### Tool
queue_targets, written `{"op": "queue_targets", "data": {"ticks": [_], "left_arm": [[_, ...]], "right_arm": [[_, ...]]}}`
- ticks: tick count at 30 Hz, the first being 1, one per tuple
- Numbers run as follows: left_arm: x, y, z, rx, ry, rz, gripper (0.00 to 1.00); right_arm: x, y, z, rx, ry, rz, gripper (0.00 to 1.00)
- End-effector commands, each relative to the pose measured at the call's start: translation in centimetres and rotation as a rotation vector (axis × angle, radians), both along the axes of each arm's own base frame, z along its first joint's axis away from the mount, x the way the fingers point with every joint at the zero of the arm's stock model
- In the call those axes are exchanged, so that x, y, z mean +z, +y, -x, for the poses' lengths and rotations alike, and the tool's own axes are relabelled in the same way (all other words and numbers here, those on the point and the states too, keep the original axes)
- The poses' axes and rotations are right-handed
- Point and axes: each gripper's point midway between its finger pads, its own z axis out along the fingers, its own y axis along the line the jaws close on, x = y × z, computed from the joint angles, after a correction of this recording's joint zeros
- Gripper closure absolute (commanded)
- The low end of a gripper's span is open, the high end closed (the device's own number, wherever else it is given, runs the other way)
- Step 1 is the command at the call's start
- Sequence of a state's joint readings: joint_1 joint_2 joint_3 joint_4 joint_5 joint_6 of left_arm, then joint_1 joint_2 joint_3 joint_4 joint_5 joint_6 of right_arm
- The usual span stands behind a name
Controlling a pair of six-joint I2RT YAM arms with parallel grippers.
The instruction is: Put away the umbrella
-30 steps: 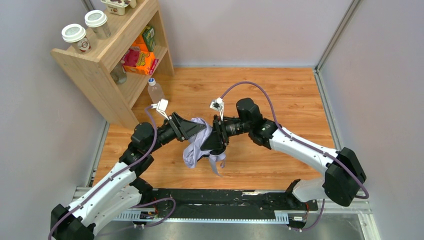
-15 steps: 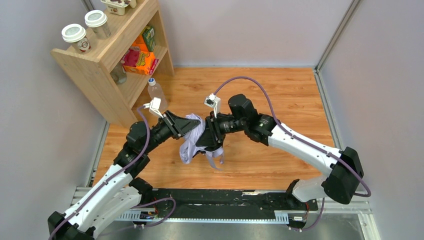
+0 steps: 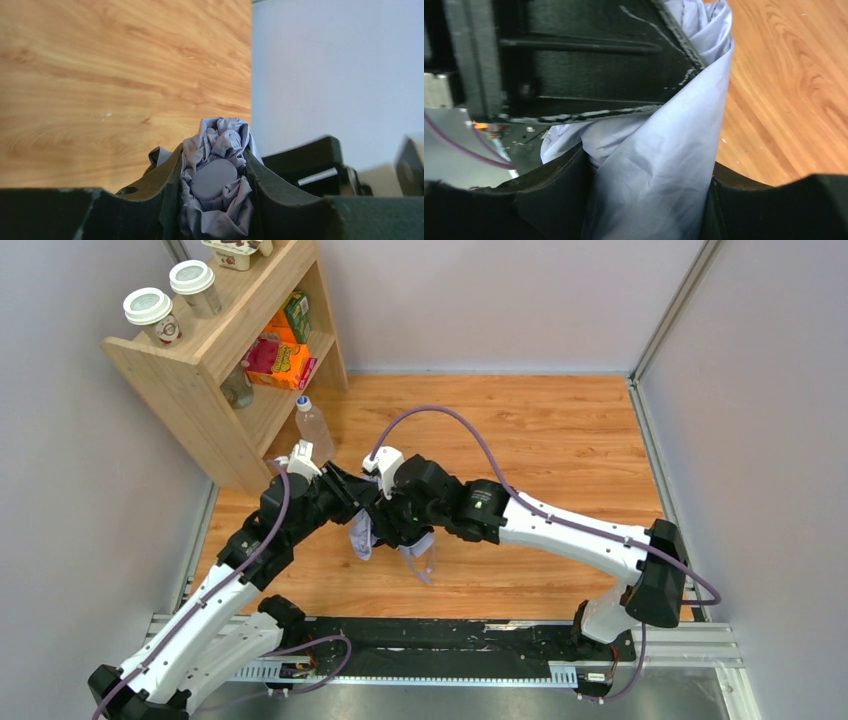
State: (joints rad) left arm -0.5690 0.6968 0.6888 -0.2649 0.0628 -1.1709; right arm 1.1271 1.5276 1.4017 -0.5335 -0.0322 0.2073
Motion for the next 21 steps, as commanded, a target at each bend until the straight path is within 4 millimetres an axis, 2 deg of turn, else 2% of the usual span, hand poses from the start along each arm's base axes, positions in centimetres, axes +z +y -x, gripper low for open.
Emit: {"op": "queue_targets", "data": {"ticks": [1, 5, 7, 10, 13, 14, 15, 16, 17, 21], "left_arm": [[-0.5, 0.6, 0.6, 0.075, 0.182, 0.023, 1.00], [-0.5, 0.3, 0.9, 0.103, 0.281, 0.091, 1.00], [0.7, -0.1, 0.6, 0.086, 0.236, 0.125, 1.00], [2.2, -0.1, 0.7, 0.076, 0.185, 0.149, 1.00], [3.8, -0.4, 0.9, 0.050, 0.134, 0.211, 1.00], [3.5, -0.6, 1.1, 0.037, 0.153, 0.228, 1.00], [4.2, -1.0, 1.0, 0.020, 0.130, 0.257, 1.00], [3.8, -1.7, 1.3, -0.020, 0.140, 0.276, 1.00], [4.7, -2.2, 1.4, -0.051, 0.117, 0.306, 1.00], [4.7, -1.8, 1.7, -0.033, 0.137, 0.317, 1.00]], "right_arm": [[2.7, 1.4, -1.8, -0.061, -0.293, 0.042, 0.39], [1.7, 2.2, -2.0, -0.064, -0.398, 0.118, 0.38], [0.5, 2.9, -0.6, 0.034, -0.310, 0.075, 0.37], [0.5, 3.8, 2.2, 0.185, -0.163, -0.076, 0.27], [0.9, 3.5, 3.0, 0.240, -0.092, -0.139, 0.25], [0.9, 3.5, 3.2, 0.263, -0.073, -0.152, 0.23], [0.9, 3.4, 3.1, 0.271, -0.053, -0.163, 0.23], [0.9, 3.3, 2.7, 0.259, -0.043, -0.168, 0.23], [0.8, 3.1, 1.9, 0.231, -0.046, -0.169, 0.23], [0.5, 2.6, 0.2, 0.172, -0.051, -0.140, 0.25]]}}
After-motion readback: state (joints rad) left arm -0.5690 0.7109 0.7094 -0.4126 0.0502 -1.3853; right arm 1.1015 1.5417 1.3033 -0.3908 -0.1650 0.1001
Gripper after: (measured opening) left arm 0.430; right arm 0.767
